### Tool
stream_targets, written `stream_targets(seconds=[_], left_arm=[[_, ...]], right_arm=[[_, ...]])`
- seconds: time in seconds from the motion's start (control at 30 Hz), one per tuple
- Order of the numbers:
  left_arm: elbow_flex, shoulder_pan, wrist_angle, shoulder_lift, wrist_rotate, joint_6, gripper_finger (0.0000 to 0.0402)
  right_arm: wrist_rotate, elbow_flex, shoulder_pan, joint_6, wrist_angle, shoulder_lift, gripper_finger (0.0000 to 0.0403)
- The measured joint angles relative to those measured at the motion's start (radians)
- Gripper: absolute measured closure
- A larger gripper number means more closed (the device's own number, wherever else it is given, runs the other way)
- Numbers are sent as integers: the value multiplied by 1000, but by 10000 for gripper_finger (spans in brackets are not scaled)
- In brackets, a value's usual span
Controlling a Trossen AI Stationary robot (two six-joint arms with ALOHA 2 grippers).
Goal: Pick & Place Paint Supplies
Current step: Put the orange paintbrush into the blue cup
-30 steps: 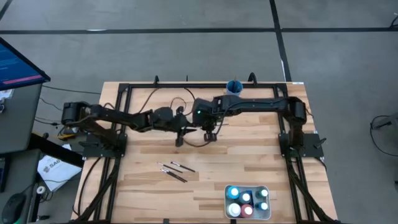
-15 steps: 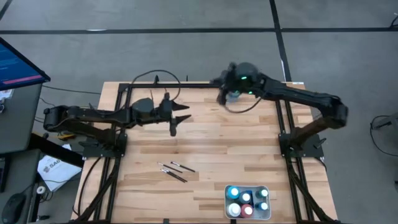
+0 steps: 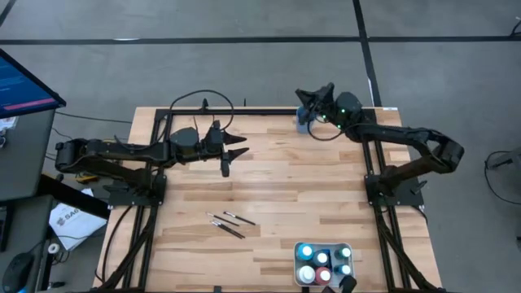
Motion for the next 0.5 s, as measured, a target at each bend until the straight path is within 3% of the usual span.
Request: stream_targets(seconds=[0.3,0.5], left_arm=[[0,0,-1,0,-2,-26,248],[0,0,-1,0,-2,-26,248]], right_arm=[[3,-12,-26,38,149,128,403],[3,-12,-28,41,170,146,403]])
